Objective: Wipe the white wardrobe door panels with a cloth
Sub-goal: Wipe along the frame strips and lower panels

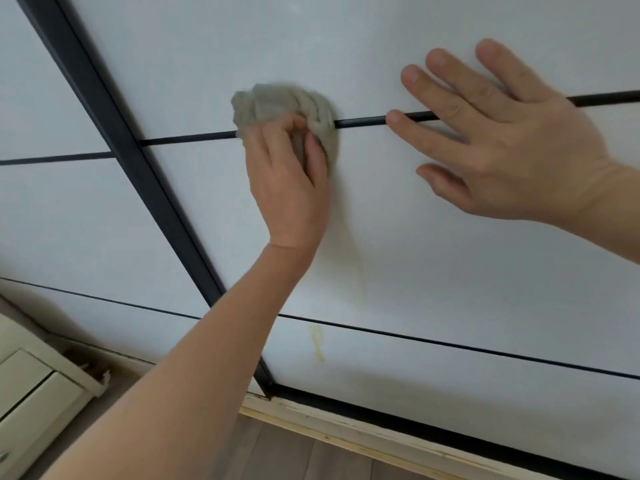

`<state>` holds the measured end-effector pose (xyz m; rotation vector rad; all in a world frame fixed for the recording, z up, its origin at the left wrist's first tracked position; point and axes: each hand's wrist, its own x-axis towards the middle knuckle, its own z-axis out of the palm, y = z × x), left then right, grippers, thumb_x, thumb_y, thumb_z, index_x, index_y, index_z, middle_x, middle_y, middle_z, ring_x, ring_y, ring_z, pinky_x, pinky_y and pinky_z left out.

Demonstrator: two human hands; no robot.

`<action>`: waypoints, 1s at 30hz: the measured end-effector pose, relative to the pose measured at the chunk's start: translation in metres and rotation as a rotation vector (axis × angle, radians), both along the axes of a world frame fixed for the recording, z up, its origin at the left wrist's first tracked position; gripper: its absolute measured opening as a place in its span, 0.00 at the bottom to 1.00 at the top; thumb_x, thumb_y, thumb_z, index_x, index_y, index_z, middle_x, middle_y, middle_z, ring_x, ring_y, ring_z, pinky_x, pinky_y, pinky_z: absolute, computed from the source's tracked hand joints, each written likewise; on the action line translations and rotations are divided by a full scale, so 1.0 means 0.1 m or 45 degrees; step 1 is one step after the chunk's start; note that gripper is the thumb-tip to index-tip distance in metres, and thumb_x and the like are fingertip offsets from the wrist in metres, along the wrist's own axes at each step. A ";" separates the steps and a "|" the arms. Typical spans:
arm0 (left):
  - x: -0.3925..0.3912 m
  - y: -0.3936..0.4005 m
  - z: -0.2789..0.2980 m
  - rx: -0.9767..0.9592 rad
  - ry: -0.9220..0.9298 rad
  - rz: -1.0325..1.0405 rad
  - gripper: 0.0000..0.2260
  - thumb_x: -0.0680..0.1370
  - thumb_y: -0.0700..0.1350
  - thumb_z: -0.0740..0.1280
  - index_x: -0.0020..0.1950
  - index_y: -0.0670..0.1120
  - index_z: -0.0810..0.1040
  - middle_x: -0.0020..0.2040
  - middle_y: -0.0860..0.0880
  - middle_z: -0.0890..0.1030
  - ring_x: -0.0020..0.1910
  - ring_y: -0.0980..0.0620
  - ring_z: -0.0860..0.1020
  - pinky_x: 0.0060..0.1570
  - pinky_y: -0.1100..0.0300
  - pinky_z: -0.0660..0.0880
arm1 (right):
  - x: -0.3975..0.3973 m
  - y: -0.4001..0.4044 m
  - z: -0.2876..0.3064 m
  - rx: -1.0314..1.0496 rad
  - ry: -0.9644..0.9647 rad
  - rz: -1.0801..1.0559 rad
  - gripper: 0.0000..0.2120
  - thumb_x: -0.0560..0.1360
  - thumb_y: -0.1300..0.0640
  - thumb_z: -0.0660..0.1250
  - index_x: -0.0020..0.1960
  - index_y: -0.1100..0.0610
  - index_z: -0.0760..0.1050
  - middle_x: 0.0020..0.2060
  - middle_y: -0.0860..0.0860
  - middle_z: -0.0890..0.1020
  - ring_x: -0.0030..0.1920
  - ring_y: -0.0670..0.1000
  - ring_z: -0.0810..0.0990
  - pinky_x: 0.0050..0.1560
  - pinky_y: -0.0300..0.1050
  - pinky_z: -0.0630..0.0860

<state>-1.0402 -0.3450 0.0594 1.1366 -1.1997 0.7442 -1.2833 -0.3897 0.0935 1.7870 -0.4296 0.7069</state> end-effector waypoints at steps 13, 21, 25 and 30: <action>0.03 0.24 -0.44 0.221 -0.135 -0.081 0.06 0.79 0.42 0.63 0.56 0.49 0.72 0.51 0.43 0.77 0.44 0.45 0.77 0.37 0.54 0.72 | -0.01 0.02 0.00 -0.016 -0.012 0.029 0.28 0.84 0.50 0.59 0.80 0.60 0.62 0.79 0.63 0.61 0.79 0.64 0.60 0.77 0.67 0.60; 0.09 0.33 -1.74 0.625 -0.421 0.069 0.13 0.74 0.42 0.71 0.55 0.47 0.72 0.51 0.45 0.68 0.40 0.39 0.76 0.29 0.53 0.72 | 0.00 -0.01 -0.03 -0.047 -0.011 0.053 0.27 0.84 0.51 0.59 0.80 0.60 0.63 0.79 0.63 0.61 0.79 0.64 0.61 0.77 0.66 0.59; 0.02 0.64 -2.58 1.157 -0.202 0.034 0.25 0.62 0.31 0.76 0.52 0.48 0.71 0.52 0.45 0.74 0.32 0.44 0.76 0.23 0.61 0.63 | -0.01 -0.01 -0.02 -0.031 -0.011 0.069 0.27 0.84 0.51 0.59 0.80 0.60 0.63 0.79 0.63 0.61 0.79 0.64 0.60 0.78 0.65 0.58; 0.70 0.50 -1.72 0.723 0.392 0.130 0.09 0.79 0.38 0.58 0.56 0.48 0.70 0.58 0.41 0.74 0.50 0.39 0.77 0.48 0.48 0.75 | -0.01 0.00 -0.01 -0.026 -0.014 0.043 0.26 0.84 0.51 0.58 0.79 0.60 0.64 0.79 0.63 0.62 0.79 0.64 0.60 0.77 0.67 0.60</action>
